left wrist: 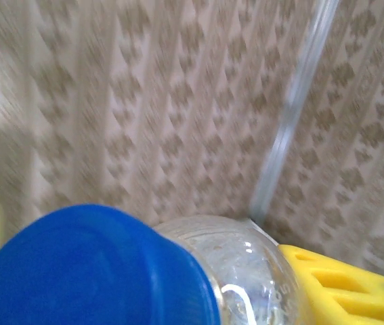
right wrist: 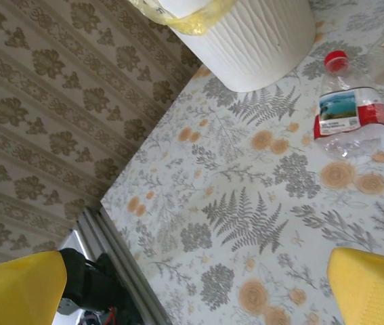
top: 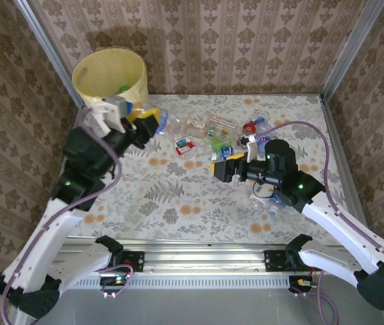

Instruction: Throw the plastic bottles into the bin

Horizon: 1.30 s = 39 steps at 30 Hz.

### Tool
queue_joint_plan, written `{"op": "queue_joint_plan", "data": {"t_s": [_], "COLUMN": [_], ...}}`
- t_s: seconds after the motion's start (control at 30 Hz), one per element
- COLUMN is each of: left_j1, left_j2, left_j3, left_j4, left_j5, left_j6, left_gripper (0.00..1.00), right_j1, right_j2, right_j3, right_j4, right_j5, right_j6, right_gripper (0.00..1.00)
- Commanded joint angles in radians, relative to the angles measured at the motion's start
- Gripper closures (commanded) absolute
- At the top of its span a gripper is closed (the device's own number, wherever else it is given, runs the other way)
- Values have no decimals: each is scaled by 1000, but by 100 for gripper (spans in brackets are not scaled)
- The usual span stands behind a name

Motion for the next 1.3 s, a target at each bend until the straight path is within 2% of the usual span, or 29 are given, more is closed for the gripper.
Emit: {"op": "queue_joint_plan", "data": {"t_s": [0.0, 0.17, 0.33, 0.4, 0.57, 0.73, 0.83, 0.9, 0.93, 0.97, 1.0, 1.13, 1.27], "left_j1": [13, 28, 74, 107, 256, 475, 567, 608, 616, 617, 614, 616, 619], "left_j2": [-37, -67, -53, -33, 41, 249, 460, 609, 679, 723, 752, 714, 626], "left_j3": [47, 54, 82, 93, 128, 253, 402, 541, 617, 679, 733, 759, 762], "left_j4": [-53, 125, 170, 169, 149, 131, 78, -15, -82, -144, -189, -206, -241], "left_j5": [-190, -282, -258, -238, -125, 65, 155, 235, 272, 283, 286, 238, 236], "left_j6": [307, 485, 520, 506, 406, 236, 146, 68, 46, 38, 31, 0, -3], "left_gripper": [61, 64, 64, 64, 63, 61, 47, 30, 15, 5, 0, 0, 0], "right_j1": [0, 0, 0, -1, -1, -3, -3, -3, -4, -4, -4, -5, -7], "right_j2": [-30, -39, -28, -24, -25, -51, -67, -81, -89, -96, -107, -142, -151], "right_j3": [-16, -16, -11, -10, 1, 8, 2, -11, -19, -26, -33, -58, -73], "right_j4": [-89, -105, -106, -108, -133, -165, -177, -177, -174, -174, -178, -183, -179], "right_j5": [59, 72, 75, 75, 78, 89, 96, 97, 97, 96, 98, 98, 104], "right_j6": [-72, -86, -91, -94, -106, -116, -115, -108, -104, -100, -99, -95, -96], "right_gripper": [0, 0, 0, 0, 0, 0, 0, 0, 0, 0, 0, 0, 0]}}
